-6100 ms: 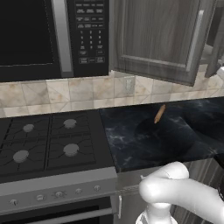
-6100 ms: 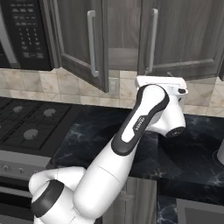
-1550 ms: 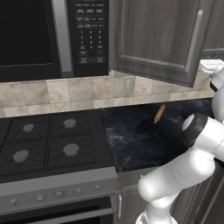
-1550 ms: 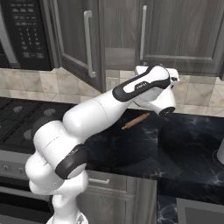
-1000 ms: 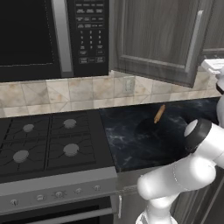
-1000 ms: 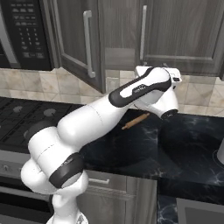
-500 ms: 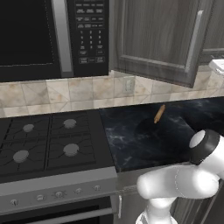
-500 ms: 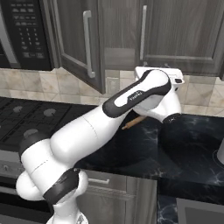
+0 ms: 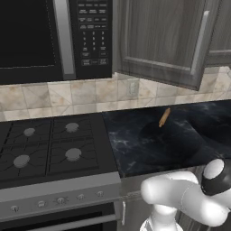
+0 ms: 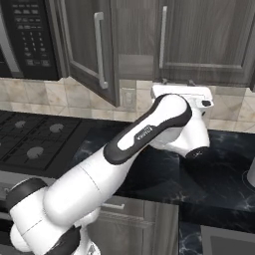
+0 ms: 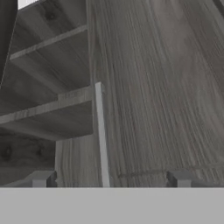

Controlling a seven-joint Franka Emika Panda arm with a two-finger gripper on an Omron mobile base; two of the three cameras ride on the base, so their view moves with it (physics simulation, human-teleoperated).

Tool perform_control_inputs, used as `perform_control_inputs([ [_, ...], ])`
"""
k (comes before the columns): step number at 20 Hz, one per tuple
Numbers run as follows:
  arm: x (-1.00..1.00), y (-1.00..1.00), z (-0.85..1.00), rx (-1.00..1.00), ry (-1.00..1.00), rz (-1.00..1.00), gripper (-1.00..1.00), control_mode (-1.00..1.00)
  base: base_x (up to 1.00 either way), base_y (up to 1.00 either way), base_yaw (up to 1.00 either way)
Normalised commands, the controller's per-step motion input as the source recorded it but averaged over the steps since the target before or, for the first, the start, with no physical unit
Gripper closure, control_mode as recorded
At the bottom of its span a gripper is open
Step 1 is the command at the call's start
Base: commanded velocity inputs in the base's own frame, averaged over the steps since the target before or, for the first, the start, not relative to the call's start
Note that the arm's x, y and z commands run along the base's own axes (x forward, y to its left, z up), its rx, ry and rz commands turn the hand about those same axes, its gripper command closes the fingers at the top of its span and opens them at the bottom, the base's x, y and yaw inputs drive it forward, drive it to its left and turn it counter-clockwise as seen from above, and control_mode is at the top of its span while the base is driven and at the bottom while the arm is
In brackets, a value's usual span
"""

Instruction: Close all open cabinet doors.

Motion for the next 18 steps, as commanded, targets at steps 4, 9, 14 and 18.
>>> perform_control_inputs([
  [4, -0.65, 0.12, 0.09, 0.00, 0.01, -0.08, -1.00, -1.00, 0.00, 0.00, 0.00],
  [9, -0.69, 0.23, 0.00, 0.00, 0.04, -0.09, -1.00, -1.00, 0.00, 0.00, 0.00],
  [14, -0.67, 0.39, 0.00, 0.00, 0.09, -0.08, -1.00, -1.00, 0.00, 0.00, 0.00],
  [18, -0.43, 0.65, 0.00, -0.01, 0.12, -0.07, -1.00, -1.00, 0.00, 0.00, 0.00],
])
